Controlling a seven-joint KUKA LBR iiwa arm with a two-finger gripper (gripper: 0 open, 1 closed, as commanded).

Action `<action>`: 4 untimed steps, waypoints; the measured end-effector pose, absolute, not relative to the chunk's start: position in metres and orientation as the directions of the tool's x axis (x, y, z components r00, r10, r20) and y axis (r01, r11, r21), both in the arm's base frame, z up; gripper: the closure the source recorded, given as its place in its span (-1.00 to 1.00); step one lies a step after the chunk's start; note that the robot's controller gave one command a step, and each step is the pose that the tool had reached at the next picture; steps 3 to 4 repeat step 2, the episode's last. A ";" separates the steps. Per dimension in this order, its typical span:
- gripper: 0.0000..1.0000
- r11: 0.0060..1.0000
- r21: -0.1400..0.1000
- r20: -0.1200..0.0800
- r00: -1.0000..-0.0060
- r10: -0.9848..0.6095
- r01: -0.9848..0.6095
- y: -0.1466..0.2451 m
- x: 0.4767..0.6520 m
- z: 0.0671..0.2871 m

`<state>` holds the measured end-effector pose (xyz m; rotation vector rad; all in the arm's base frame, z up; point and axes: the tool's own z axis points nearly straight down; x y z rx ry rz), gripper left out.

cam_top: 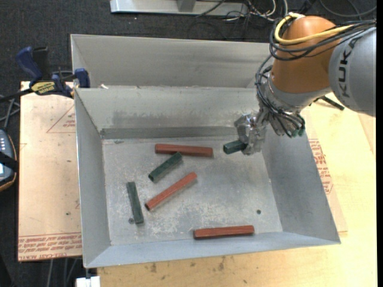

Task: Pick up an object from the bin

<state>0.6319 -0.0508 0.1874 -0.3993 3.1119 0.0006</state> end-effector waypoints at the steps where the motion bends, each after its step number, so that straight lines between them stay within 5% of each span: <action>1: 1.00 0.968 0.000 -0.004 -0.968 -0.252 -0.252 -0.051 0.632 0.187; 2: 1.00 0.806 -0.005 -0.007 -0.806 -0.592 -0.592 -0.100 0.641 0.319; 4: 1.00 0.806 -0.005 -0.007 -0.806 -0.592 -0.592 -0.100 0.641 0.319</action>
Offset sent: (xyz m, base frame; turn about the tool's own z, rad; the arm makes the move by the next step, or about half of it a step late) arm 0.0079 -0.0489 0.1292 -0.3820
